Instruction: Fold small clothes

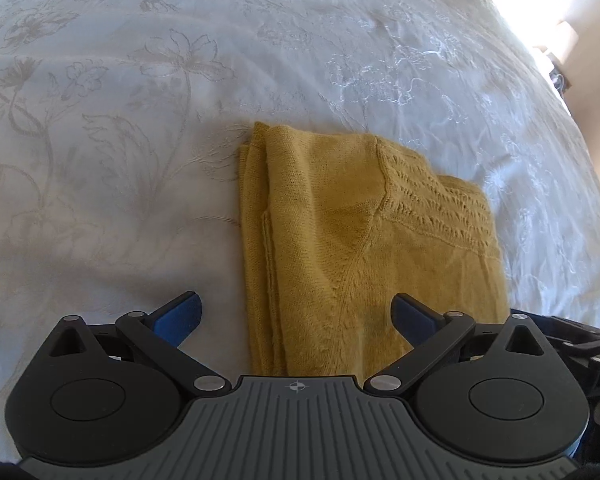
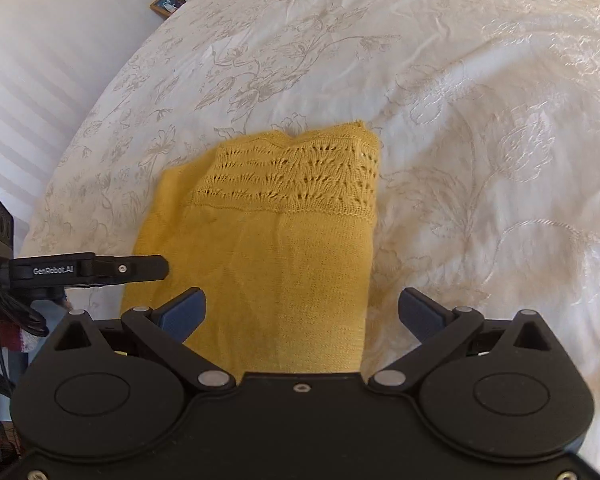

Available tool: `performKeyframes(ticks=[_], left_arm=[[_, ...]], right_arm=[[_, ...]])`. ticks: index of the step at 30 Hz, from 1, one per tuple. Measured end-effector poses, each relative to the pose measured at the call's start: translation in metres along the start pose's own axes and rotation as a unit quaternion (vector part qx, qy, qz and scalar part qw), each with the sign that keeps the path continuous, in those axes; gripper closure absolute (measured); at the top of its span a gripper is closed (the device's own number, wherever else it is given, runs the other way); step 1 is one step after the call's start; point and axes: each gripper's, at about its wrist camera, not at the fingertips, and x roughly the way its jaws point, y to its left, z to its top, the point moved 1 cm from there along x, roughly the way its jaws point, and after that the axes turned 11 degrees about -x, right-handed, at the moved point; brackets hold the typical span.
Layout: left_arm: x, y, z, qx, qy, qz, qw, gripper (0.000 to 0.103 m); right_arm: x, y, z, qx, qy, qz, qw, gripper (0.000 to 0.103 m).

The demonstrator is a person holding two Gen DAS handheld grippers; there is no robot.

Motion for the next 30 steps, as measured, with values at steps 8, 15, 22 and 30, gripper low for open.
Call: performKeyframes(ticks=[8,15,22,30], left_arm=[[0.026,-0.006,0.027,0.016,0.001,-0.019,0.9997,0.000],[0.029,-0.008,0.036,0.022,-0.012,-0.048,0.9985,0.001],[0.011,-0.007,0.027,0.016,-0.033,-0.073,0.9966,0.074],[-0.064,-0.050,-0.006,0.101,-0.117,-0.091,0.9839,0.081]], right_arm=[[0.036,-0.016,0.019,0.044,-0.021,0.065,0.997,0.000],[0.039,-0.031,0.024,0.073,-0.031,0.107,0.991,0.001],[0.017,-0.022,0.021,0.051,-0.029,0.063,0.996,0.062],[-0.059,0.053,0.017,-0.046,-0.102,0.007,0.994,0.067]])
